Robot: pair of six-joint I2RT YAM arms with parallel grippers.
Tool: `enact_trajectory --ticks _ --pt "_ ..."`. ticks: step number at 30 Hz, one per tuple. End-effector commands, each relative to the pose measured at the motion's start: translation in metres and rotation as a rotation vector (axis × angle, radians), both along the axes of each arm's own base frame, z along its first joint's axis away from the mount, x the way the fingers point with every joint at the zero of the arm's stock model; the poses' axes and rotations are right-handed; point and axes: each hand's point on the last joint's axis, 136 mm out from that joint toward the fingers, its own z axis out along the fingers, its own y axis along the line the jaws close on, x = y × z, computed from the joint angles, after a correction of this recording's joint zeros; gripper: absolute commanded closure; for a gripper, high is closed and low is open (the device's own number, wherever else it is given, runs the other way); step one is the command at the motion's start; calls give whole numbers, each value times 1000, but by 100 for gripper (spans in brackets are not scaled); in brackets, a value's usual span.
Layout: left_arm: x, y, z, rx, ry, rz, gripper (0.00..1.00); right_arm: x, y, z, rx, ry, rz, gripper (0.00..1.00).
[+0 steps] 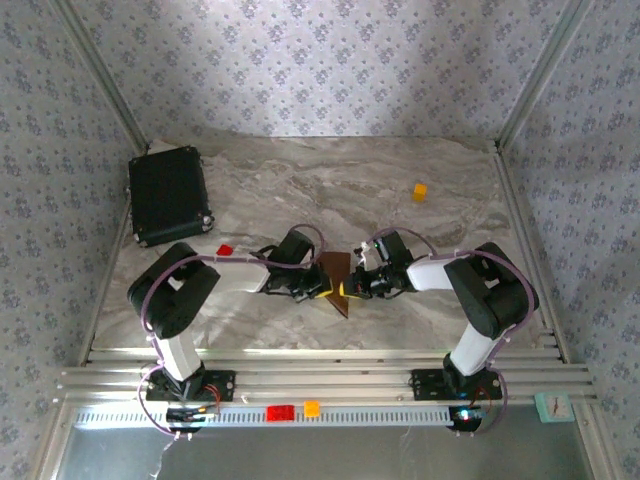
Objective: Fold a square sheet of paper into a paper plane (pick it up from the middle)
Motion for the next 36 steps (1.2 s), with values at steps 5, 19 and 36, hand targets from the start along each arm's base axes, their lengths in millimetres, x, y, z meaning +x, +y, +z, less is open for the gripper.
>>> enact_trajectory --ticks 5,19,36 --pt "-20 25 -34 111 45 -13 98 -3 5 9 6 8 -19 86" --pt "-18 23 -32 105 32 -24 99 -17 -16 57 -86 3 -108 65" --pt "-16 21 -29 97 25 -28 99 -54 7 14 -165 165 32 90"
